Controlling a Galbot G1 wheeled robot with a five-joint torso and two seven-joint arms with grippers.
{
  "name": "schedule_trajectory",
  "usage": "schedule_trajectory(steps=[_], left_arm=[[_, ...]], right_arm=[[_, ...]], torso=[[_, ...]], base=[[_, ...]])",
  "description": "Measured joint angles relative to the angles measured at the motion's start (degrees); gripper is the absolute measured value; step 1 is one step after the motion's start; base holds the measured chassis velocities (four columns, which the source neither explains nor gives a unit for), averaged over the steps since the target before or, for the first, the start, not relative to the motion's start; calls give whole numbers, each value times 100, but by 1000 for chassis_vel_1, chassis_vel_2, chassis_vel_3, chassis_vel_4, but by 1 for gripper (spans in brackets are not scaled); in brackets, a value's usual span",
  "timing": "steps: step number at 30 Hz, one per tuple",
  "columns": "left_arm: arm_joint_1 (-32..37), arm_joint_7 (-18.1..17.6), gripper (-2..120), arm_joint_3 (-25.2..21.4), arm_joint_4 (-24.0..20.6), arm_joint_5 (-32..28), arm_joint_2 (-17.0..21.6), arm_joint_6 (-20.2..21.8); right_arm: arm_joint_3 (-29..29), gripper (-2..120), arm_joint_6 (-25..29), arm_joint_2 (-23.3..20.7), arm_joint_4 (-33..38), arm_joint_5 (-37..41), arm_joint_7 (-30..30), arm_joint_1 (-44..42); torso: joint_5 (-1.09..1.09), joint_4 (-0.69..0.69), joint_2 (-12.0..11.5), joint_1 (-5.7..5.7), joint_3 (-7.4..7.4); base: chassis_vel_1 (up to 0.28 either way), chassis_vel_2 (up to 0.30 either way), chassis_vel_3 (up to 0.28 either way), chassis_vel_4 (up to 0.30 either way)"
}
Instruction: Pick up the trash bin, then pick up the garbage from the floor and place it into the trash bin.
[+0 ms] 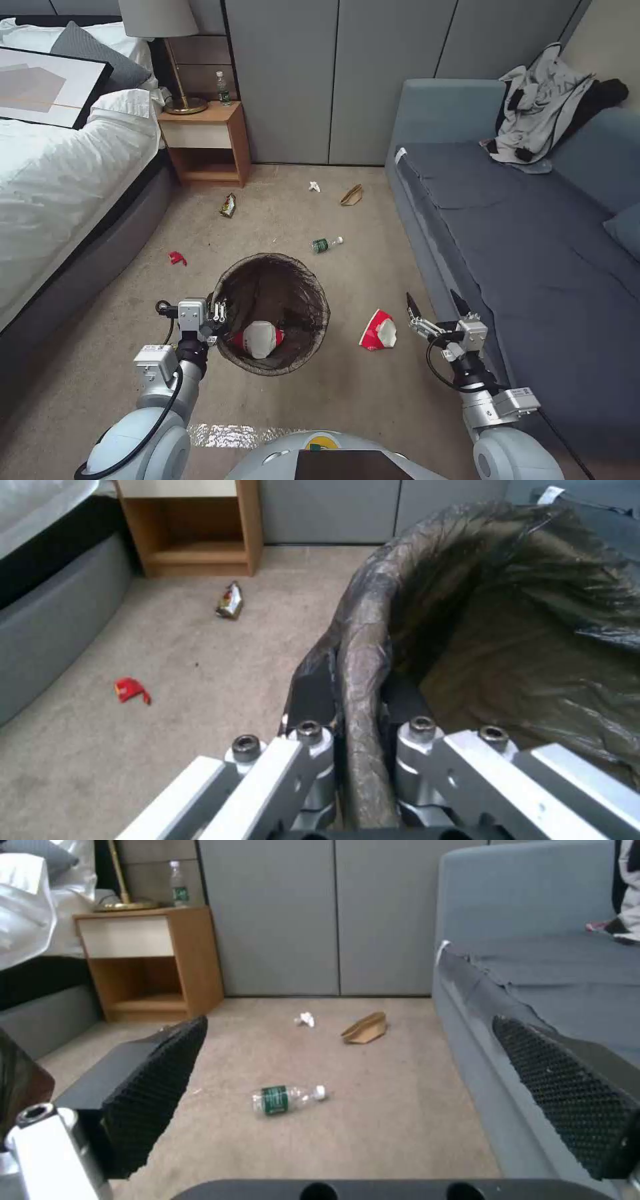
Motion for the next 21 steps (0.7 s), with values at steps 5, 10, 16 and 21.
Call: schedule_trajectory(steps=[5, 10, 16, 21], left_arm=[[8, 0, 6, 5, -2, 2, -3, 0], [13, -1, 6, 9, -4, 8, -14, 0], [33, -5, 6, 9, -5, 10, -29, 0], [43, -6, 6, 8, -5, 10, -30, 0]], right_arm=[[-9, 100, 5, -5, -1, -2, 0, -3], [-32, 100, 2, -26, 2, -15, 13, -3], [-79, 100, -3, -103, -42, -20, 38, 17], [-233, 100, -271, -236, -50, -94, 244, 48]], torso=[[0, 0, 0, 0, 0], [0, 1, 0, 0, 1], [1, 1, 0, 0, 0], [0, 0, 0, 0, 0]], base=[[-105, 115, 107, -104], [-116, 107, 115, -105], [-42, 40, 37, -47], [0, 0, 0, 0]])
